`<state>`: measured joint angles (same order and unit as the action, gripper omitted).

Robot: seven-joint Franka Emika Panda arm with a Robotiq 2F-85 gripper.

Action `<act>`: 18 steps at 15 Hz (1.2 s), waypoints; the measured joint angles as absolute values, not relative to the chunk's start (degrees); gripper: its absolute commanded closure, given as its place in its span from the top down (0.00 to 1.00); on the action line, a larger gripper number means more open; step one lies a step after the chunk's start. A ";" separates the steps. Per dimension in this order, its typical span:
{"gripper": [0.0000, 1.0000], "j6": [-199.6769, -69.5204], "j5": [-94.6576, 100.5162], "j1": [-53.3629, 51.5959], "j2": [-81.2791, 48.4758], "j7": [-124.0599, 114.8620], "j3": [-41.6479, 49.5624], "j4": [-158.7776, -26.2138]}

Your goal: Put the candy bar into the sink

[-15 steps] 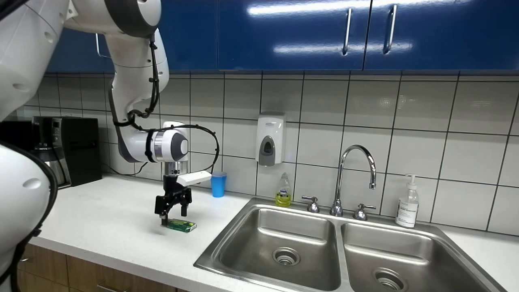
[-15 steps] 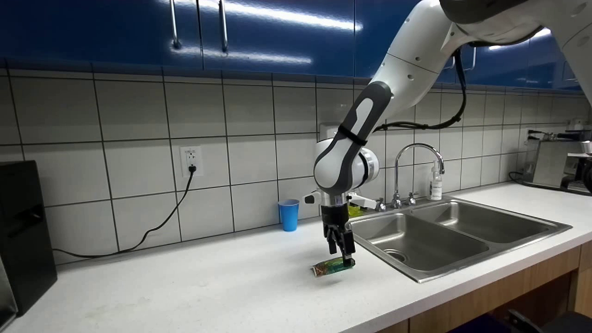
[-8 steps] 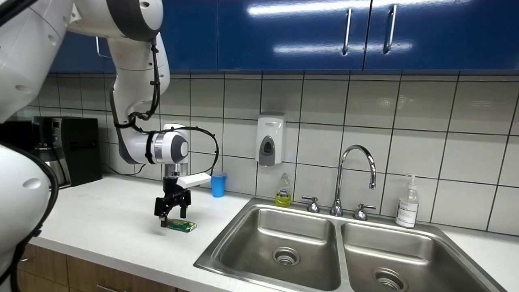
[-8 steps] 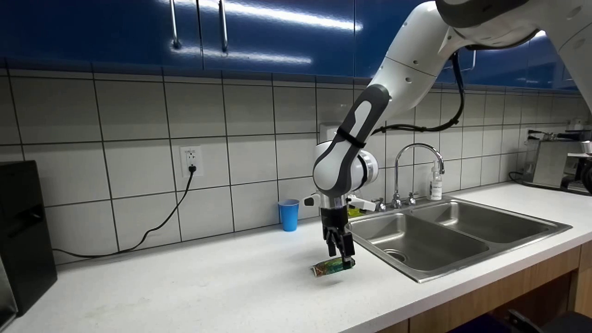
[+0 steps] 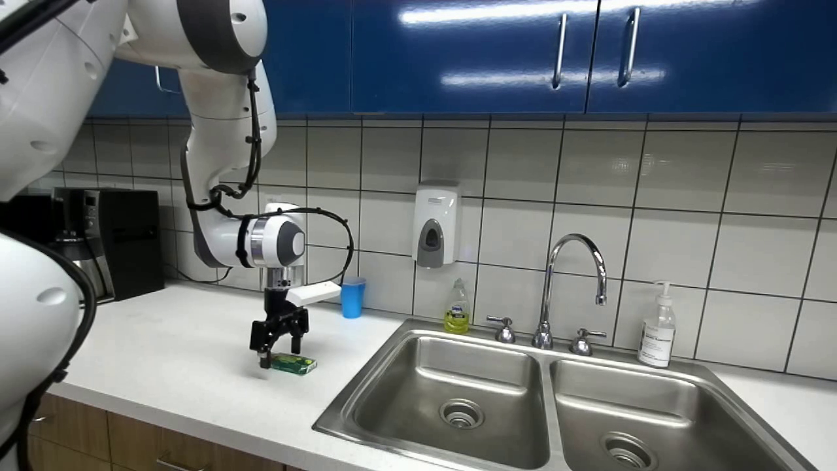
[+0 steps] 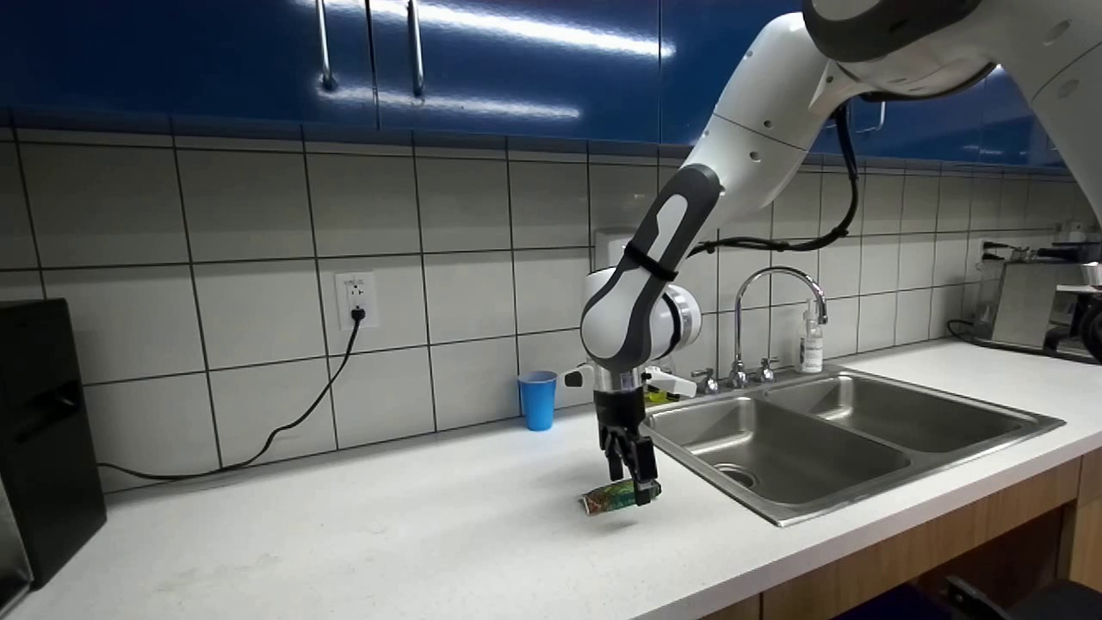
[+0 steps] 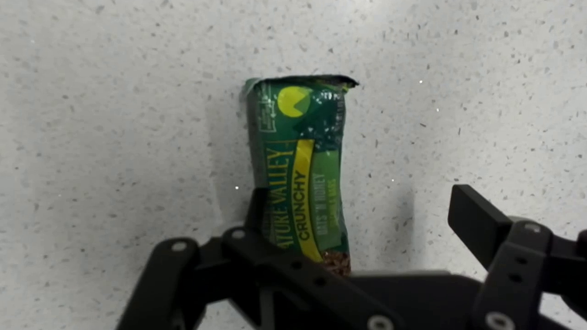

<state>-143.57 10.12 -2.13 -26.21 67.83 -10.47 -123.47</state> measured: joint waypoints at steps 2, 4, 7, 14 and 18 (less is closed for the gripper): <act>1.00 -143.73 10.12 -2.13 -26.68 67.83 -10.47 -123.08; 1.00 -143.78 10.12 -2.13 -27.20 67.82 -10.47 -122.59; 1.00 -143.78 10.12 -2.13 -27.70 67.83 -10.47 -122.13; 1.00 -143.78 10.12 -2.13 -28.46 67.83 -10.47 -121.44; 1.00 -143.78 10.12 -2.13 -29.00 67.83 -10.47 -120.98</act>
<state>-143.78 10.12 -2.13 -29.00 67.83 -10.47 -120.98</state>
